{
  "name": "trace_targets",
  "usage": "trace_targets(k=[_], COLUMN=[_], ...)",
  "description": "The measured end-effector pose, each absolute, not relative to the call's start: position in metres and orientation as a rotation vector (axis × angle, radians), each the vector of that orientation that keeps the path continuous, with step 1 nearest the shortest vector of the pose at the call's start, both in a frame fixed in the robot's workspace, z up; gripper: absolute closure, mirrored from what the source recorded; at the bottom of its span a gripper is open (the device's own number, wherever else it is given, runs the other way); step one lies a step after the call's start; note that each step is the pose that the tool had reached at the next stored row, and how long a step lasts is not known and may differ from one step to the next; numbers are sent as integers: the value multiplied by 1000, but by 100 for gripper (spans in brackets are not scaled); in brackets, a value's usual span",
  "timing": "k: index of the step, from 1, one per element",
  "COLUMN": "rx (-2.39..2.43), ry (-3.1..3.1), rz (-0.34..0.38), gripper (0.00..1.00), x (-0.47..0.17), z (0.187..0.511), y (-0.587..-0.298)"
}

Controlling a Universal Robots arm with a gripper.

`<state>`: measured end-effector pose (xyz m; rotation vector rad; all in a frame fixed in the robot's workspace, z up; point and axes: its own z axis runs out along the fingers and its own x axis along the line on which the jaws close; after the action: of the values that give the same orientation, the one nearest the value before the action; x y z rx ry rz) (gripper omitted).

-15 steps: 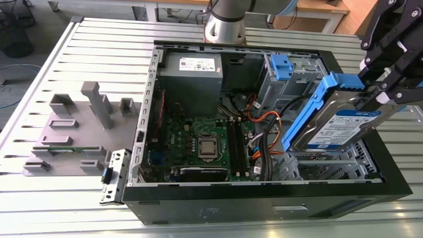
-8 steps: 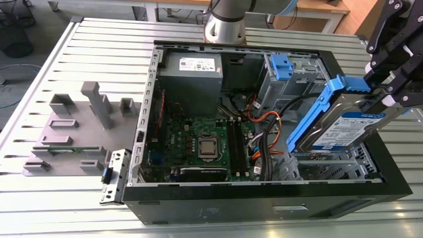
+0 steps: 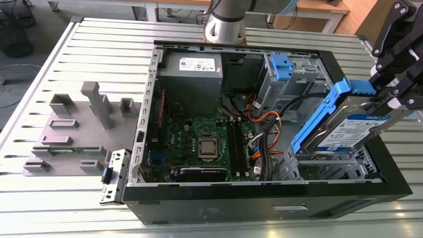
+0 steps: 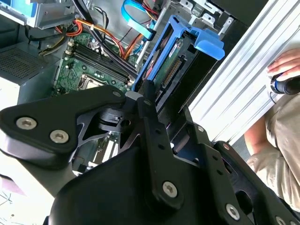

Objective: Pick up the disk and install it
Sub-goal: 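Pick up the disk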

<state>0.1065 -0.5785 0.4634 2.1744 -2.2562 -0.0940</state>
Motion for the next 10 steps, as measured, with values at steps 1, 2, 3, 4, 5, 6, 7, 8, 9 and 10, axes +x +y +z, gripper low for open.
trace_targets(k=[1, 2, 3, 4, 5, 6, 7, 8, 9, 10], rx=[2174, 2174, 2174, 2174, 2174, 2174, 2174, 2174, 2174, 2174], ry=[-2256, -2256, -2256, -2256, -2256, -2256, -2256, -2256, -2256, -2256], rz=[-94, -94, -94, -94, -94, -94, -94, -94, -94, -94], gripper=[65, 65, 65, 65, 65, 65, 65, 65, 65, 65], x=[108, 109, 110, 111, 112, 113, 113, 114, 114, 115], z=[463, 462, 462, 461, 461, 460, 459, 459, 458, 458], y=[-579, -579, -579, -579, -579, -579, -579, -579, -579, -579])
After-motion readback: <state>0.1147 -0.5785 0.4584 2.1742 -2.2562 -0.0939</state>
